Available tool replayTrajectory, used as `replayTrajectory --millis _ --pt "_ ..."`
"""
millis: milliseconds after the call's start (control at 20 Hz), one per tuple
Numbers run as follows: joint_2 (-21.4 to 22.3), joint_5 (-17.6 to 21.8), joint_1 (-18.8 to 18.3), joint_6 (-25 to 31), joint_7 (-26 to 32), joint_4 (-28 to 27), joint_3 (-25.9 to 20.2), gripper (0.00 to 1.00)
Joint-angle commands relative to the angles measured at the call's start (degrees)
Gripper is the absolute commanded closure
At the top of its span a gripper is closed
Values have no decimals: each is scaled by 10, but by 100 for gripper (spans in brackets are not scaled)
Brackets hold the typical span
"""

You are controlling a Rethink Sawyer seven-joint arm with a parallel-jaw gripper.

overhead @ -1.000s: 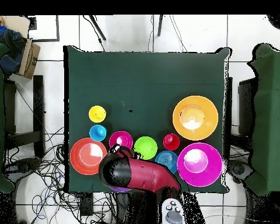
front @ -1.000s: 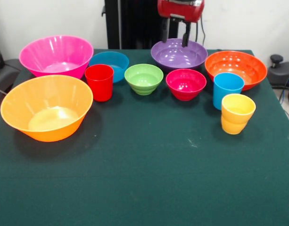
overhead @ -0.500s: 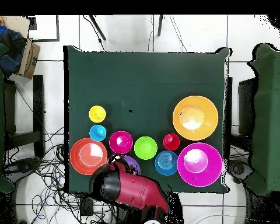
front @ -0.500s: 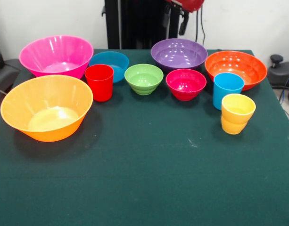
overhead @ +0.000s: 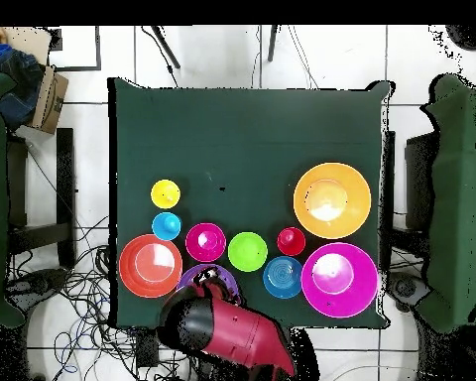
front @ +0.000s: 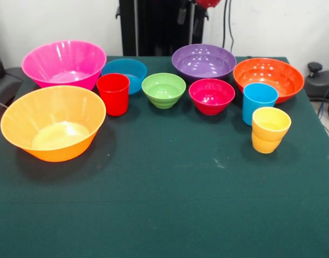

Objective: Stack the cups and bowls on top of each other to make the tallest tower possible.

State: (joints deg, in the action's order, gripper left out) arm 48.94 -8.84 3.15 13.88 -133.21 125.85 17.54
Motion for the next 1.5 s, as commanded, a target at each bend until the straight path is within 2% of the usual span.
replayTrajectory --millis 50,200,400,600,850,1100,1500 --pt "-10 -11 -23 11 -75 36 -34 0" --pt "-9 -9 -32 -4 -74 47 -45 0" --pt "-17 7 -62 -35 -54 55 -74 0" --pt "-25 47 -108 -53 -3 38 -108 0" --pt "-27 91 -127 -71 16 22 -136 0" --pt "-12 115 -148 -37 25 16 -160 0" --pt "13 134 -150 11 24 -2 -162 0"
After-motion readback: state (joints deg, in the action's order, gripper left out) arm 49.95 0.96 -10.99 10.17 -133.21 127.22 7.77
